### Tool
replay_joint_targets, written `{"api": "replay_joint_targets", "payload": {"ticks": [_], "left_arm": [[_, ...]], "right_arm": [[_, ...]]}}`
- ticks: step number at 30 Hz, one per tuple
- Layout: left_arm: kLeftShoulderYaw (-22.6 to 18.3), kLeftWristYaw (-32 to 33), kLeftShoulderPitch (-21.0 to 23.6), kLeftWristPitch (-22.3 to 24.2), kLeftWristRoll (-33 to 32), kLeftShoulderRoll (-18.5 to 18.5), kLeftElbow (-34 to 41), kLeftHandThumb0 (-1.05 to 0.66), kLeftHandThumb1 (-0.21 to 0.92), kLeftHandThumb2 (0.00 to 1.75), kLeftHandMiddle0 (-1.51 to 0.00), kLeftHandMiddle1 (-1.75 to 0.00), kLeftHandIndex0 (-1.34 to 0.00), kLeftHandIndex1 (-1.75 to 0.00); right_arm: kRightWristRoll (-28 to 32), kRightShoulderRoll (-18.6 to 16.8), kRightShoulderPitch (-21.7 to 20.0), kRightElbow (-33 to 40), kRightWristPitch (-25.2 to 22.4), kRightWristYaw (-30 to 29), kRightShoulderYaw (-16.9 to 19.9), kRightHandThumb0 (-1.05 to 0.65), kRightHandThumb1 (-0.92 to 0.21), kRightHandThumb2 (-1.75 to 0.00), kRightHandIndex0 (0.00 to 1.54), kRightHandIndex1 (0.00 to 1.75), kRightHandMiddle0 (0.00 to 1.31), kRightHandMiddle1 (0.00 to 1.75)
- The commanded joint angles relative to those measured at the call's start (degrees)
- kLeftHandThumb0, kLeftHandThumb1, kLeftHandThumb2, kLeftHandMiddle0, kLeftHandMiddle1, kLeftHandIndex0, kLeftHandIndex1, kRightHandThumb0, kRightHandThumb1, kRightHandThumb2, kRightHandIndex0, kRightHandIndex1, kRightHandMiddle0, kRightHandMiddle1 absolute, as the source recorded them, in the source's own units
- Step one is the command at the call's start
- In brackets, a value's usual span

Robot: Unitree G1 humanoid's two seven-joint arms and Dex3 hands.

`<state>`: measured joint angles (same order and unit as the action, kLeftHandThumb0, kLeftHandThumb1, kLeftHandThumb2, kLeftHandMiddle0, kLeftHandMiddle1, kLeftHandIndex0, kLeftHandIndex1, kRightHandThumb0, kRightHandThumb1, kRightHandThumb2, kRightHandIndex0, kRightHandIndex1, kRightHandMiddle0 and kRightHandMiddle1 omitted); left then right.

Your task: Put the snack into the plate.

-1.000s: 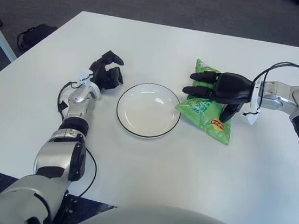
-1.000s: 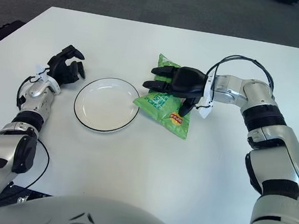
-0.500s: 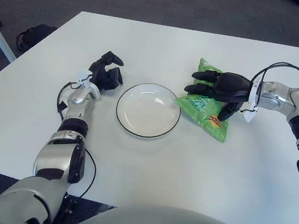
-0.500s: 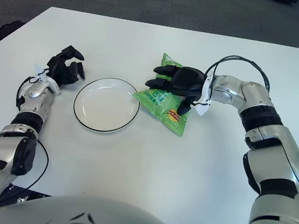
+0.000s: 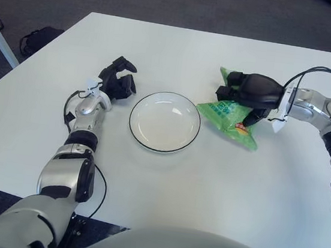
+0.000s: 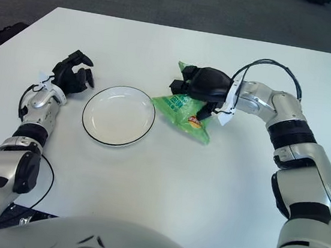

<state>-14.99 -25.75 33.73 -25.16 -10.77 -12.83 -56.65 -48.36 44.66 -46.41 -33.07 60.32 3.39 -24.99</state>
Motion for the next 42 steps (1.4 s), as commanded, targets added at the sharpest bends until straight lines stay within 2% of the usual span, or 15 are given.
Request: {"api": "replay_joint_targets", "payload": {"ticks": [1,11,19,25,28,32,42], "left_arm": [[0.1,0.5,-2.1,1.2,-0.2,0.7,-2.6,-0.44,0.45,1.15,-0.93,-1.75,-0.51,-1.75],[-0.3,0.0,-1.7,0.6,-0.6,0.9,-3.7,-0.44,0.45,1.15,-0.94,-1.75,-0.50,-1.75],[-0.2,0.2,-1.3,0.0,-0.4,1.0,-4.5,-0.44,0.45,1.15,-0.94,-1.75,-0.51,-1.75],[-0.1,0.3,-1.1,0.2,-0.2,0.9,-4.8,-0.44,0.45,1.15,-0.93,-1.75,-0.51,-1.75],[0.0,0.1,-1.0,0.3,-0.2,0.8,-4.9,-0.44,0.45,1.15,-0.93,-1.75,-0.51,-1.75],[0.0,-0.2,-0.9,0.2,-0.2,0.8,-5.2,-0.44,0.44,1.16,-0.93,-1.75,-0.52,-1.75],[0.5,1.1,-0.8,0.0,0.3,1.1,-5.0,-0.45,0.42,1.19,-0.95,-1.75,-0.53,-1.75]], "right_arm": [[1.7,1.2,1.3,-0.2,-0.5,-0.7,1.8,0.51,-0.20,-1.45,0.69,1.74,0.79,1.75],[11.4,1.4,4.0,1.5,-5.3,4.5,6.3,0.52,-0.18,-1.48,0.72,1.75,0.91,1.75],[17.0,-2.2,4.2,5.7,-11.9,6.2,9.9,0.52,-0.18,-1.48,0.72,1.75,0.97,1.75],[15.6,-5.7,1.4,8.7,-15.2,4.1,11.1,0.53,-0.17,-1.49,0.73,1.75,1.00,1.75],[15.1,-7.5,1.4,9.8,-16.0,1.1,12.2,0.53,-0.16,-1.50,0.73,1.75,0.98,1.75],[15.2,-9.4,1.0,11.6,-17.3,0.3,12.4,0.53,-0.15,-1.52,0.74,1.75,0.98,1.75],[16.5,-16.1,-1.4,20.3,-27.5,8.4,9.9,0.57,-0.09,-1.59,0.80,1.75,1.03,1.75]]}}
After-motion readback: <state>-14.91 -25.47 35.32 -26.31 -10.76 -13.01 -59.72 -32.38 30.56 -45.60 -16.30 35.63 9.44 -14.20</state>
